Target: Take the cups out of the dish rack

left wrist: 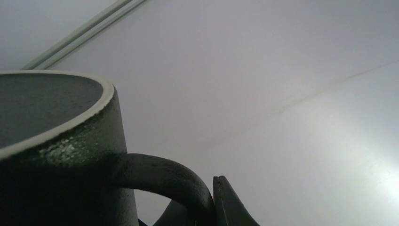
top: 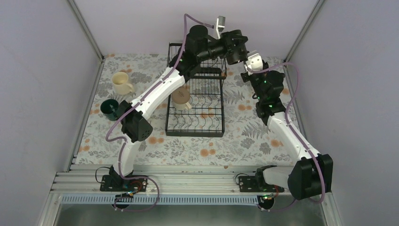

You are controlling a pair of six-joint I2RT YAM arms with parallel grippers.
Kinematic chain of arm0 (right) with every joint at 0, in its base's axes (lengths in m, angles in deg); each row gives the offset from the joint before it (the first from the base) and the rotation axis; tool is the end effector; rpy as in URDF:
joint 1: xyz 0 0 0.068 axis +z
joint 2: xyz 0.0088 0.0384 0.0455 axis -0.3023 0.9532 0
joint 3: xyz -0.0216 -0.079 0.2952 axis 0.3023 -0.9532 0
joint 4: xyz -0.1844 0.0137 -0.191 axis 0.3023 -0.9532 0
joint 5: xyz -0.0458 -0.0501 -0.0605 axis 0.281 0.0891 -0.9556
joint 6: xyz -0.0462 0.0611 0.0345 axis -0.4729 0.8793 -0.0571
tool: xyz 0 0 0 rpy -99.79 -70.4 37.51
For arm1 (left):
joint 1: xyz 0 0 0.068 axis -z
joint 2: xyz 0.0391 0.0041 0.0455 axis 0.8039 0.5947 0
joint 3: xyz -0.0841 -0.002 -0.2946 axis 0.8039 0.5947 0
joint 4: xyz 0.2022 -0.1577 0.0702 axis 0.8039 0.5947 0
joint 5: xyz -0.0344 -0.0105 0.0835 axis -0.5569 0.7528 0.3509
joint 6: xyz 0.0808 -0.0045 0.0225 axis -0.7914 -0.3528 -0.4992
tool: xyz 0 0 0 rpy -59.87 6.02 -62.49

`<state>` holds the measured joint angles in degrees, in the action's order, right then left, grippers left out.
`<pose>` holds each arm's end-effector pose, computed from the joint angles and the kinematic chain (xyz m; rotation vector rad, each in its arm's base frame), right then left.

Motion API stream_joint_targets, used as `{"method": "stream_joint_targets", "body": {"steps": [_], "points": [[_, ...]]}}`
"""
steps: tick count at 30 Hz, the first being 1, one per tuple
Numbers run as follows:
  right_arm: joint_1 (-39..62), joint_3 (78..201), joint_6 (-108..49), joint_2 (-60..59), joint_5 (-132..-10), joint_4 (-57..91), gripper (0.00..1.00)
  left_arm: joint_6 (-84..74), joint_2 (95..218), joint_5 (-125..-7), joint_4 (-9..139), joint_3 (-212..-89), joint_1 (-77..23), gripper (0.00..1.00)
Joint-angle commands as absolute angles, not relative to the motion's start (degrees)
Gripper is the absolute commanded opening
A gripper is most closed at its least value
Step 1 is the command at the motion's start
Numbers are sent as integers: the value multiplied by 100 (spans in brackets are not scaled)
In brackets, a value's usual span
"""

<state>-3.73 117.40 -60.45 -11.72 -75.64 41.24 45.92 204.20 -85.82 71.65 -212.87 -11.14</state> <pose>0.3089 0.0805 0.4001 -0.5138 1.3462 -0.1090 0.3879 -0.4006 0.4847 0.1659 1.7634 -1.7764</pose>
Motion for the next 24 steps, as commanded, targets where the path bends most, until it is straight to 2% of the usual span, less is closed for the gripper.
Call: {"method": "stream_joint_targets", "body": {"steps": [1, 10, 11, 12, 13, 15, 24], "points": [[-304, 12085, -5940, -1047, -7631, 4448, 4, 4541, 19860, -9193, 6403, -21219, -1009, 2], [-260, 12134, -6170, -1226, -7703, 4244, 3, 4674, 19896, -9499, 5642, -20858, -1018, 3], [-259, 12166, -6179, -1252, -7703, 4181, 3, 4702, 19896, -9569, 5479, -20793, -1016, 10], [-263, 12198, -6191, -1275, -7703, 4112, 3, 4754, 19901, -9659, 5263, -20707, -1018, 25], [-265, 12227, -6196, -1305, -7704, 4058, 3, 4792, 19902, -9720, 5073, -20619, -1018, 35], [-265, 12290, -6172, -1351, -7712, 3960, 3, 4758, 19894, -9745, 4965, -20525, -1026, 38], [-265, 12403, -6154, -1420, -7757, 3833, 3, 4665, 19831, -9829, 4594, -20238, -1114, 80]]}}
